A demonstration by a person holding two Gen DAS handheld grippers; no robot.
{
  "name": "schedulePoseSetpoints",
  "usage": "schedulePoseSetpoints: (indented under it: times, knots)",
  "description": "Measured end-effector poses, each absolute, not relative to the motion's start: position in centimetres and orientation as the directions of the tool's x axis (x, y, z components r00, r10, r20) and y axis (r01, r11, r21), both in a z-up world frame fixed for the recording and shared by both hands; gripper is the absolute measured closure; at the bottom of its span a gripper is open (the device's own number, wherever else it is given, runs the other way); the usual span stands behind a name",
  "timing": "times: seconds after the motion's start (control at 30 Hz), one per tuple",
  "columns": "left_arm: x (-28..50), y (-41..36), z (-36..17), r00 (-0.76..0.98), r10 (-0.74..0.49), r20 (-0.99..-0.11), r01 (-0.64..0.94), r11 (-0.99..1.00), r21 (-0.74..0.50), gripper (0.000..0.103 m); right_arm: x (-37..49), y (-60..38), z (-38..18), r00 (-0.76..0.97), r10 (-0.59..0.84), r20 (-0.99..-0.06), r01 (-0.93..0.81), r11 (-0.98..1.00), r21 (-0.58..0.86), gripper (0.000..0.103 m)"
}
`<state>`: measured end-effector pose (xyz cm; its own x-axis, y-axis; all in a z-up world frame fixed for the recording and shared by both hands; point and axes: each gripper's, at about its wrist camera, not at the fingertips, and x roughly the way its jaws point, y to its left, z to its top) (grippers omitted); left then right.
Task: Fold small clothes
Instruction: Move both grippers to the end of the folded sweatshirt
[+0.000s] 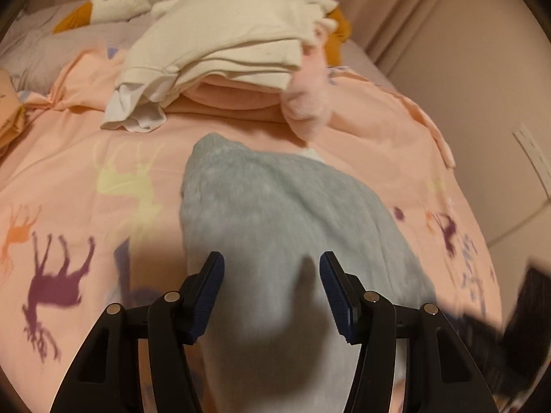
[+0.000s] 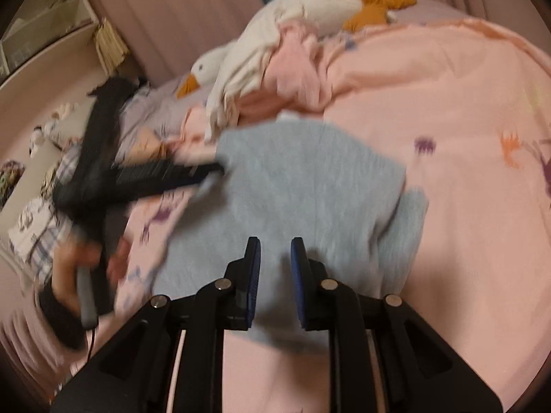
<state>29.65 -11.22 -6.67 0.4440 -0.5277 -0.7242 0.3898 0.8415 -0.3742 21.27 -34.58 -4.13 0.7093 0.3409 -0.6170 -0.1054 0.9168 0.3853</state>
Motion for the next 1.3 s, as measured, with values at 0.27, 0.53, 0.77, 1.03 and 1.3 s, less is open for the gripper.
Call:
schedulePoseSetpoints:
  times: [0.27,0.53,0.77,1.03,1.3]
  knots:
    - [25.0,-11.5,-7.8,0.466,-0.526,-0.712,0.487,0.824,-0.290,0.046,28.7,-34.4,-4.6,0.713,0.299,-0.633,-0.023,0.914,0.406,0.084]
    - [25.4,-11.8,-8.4,0.453,-0.513,-0.729,0.493,0.826,-0.274,0.047,31.9,-34.6,-7.8,0.591,0.251,-0.767,0.073,0.930,0.361,0.089]
    - [24.1,-10.6,-7.7,0.448,-0.530,-0.720,0.474,0.824,-0.311,0.046,25.7,-34.8,-3.7,0.679,0.258,-0.688,-0.022,0.943,0.332,0.083]
    - [22.2,-11.0,-8.8,0.442,-0.498,-0.746,0.476,0.835,-0.276,0.047,19.6,-34.7,-4.9,0.674,0.195,-0.712,-0.043,0.973,0.226,0.083]
    - [21.3,-9.6,-8.8,0.423,-0.505,-0.752,0.430,0.843,-0.324,0.046,18.7,-35.3,-6.0,0.665,0.228,-0.711,-0.017,0.957,0.291,0.077]
